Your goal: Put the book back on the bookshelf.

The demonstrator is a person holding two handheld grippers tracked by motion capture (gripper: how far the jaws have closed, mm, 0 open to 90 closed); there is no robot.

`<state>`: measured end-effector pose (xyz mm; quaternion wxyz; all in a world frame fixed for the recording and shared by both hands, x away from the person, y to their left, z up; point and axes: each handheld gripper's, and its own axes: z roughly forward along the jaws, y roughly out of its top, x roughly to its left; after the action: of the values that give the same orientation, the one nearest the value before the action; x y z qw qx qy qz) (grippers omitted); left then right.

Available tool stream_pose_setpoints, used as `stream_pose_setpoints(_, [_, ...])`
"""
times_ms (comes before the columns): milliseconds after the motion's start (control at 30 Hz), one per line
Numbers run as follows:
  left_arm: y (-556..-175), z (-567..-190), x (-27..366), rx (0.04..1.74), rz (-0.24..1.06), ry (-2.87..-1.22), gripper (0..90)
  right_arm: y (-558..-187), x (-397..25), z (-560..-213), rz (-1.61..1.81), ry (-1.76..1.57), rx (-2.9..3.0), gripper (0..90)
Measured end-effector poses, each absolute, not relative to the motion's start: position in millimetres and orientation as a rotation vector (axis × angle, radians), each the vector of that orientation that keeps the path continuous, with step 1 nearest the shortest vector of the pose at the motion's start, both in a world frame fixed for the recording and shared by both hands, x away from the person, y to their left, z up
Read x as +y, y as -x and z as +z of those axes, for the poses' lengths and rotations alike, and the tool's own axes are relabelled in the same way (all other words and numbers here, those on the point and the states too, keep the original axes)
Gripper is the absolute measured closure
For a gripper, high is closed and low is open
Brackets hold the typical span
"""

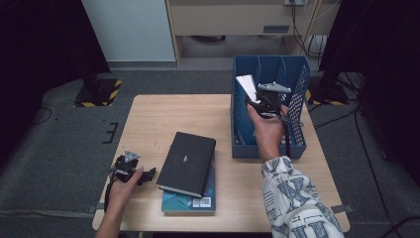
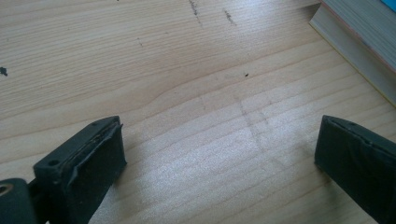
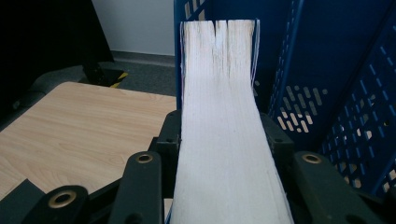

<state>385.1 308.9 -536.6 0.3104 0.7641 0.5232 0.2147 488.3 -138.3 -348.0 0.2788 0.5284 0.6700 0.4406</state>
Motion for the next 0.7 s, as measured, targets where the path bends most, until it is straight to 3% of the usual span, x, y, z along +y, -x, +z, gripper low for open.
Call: stream_pose_setpoints(700, [-386, -537, 309, 1.383, 0.567, -2.014, 0.8, -519, -137, -337, 1.189, -1.456, 1.732, 60.5])
